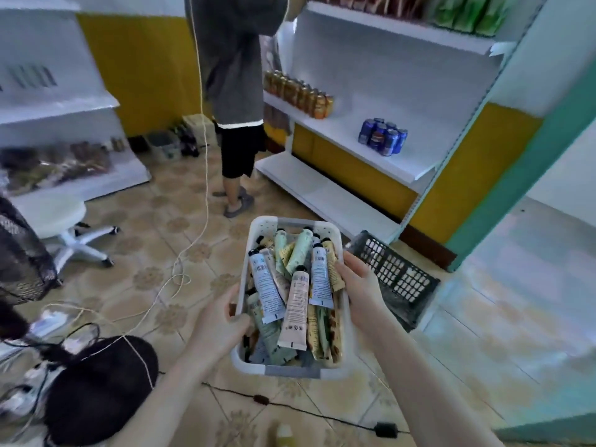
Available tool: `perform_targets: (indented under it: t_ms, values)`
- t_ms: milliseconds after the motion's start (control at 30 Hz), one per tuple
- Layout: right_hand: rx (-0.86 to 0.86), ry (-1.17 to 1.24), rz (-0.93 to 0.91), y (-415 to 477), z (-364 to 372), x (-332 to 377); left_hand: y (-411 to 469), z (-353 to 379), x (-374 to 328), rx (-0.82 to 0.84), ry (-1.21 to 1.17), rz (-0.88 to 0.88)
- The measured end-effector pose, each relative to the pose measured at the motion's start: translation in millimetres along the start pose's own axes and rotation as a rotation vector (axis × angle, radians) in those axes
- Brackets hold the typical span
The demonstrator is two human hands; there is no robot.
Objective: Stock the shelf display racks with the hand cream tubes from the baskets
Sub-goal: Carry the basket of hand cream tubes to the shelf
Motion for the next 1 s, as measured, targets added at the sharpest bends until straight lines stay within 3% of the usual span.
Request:
perform_targets:
  t_ms: [433, 1000]
  values:
    - [0.317, -0.131, 0.007, 157, 230, 42, 173, -87, 31, -0.298, -0.115, -0.206]
    - [0.587, -0.174, 0.075, 306, 600, 80, 442, -269, 79, -0.563, -0.169, -0.28]
Point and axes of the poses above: each hand's wrist, its own y-axis towards the middle knuckle, its own z-axis out of the palm, x = y × z, the point moved 9 cm from there along y, towards the middle knuckle, and after that the axes turned 9 degrees about -x, right-handed, at the moved point
